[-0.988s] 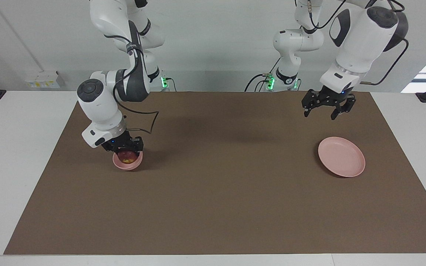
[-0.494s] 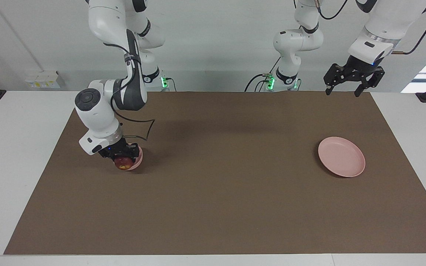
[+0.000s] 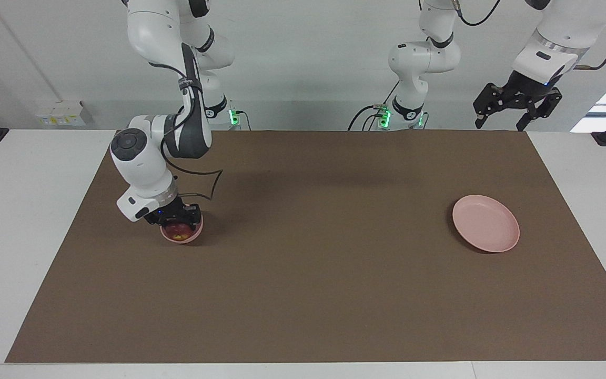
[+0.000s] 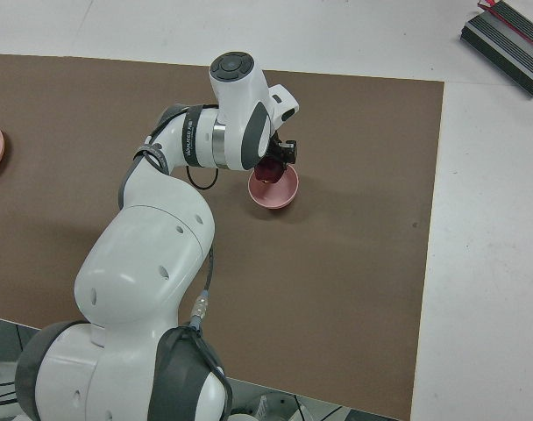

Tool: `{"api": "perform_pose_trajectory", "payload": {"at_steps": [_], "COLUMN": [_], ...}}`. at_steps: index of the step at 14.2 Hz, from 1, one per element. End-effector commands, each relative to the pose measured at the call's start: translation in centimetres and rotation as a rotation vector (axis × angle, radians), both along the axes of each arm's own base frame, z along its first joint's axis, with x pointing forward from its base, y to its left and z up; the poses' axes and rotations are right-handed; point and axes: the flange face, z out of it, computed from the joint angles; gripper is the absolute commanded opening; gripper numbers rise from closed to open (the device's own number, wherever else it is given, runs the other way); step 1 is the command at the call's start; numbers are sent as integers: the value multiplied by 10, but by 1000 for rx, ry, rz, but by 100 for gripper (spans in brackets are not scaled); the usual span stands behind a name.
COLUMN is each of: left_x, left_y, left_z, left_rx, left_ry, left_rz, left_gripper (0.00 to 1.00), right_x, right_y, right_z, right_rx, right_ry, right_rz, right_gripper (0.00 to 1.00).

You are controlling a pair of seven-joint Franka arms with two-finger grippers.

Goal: Move apple from plate to bowl
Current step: 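Lower the apple into the pink bowl with the right gripper and release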

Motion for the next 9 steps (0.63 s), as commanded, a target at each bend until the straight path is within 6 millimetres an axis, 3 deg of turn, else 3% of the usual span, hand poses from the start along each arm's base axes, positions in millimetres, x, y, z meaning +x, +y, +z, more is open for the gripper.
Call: {"api": "perform_pose_trajectory", "payload": {"at_steps": [1,6,9], "left_x": [-2,-7,-9], "left_y": [-4,-3,5], "left_z": [8,2,3], "left_rx": [2,4,5], "left_ry": [-2,26,26], "left_rz": [-25,-23,4], "left_gripper": [100,100,100], "right_x": [-1,-9,-15], "right_y": [1,-3,-5], "right_z": [-5,6,2], "right_rx": [-11,-5,-4], "right_ry": [0,59,62], "right_rz": [9,11,12], "right_gripper": [0,0,0]}}
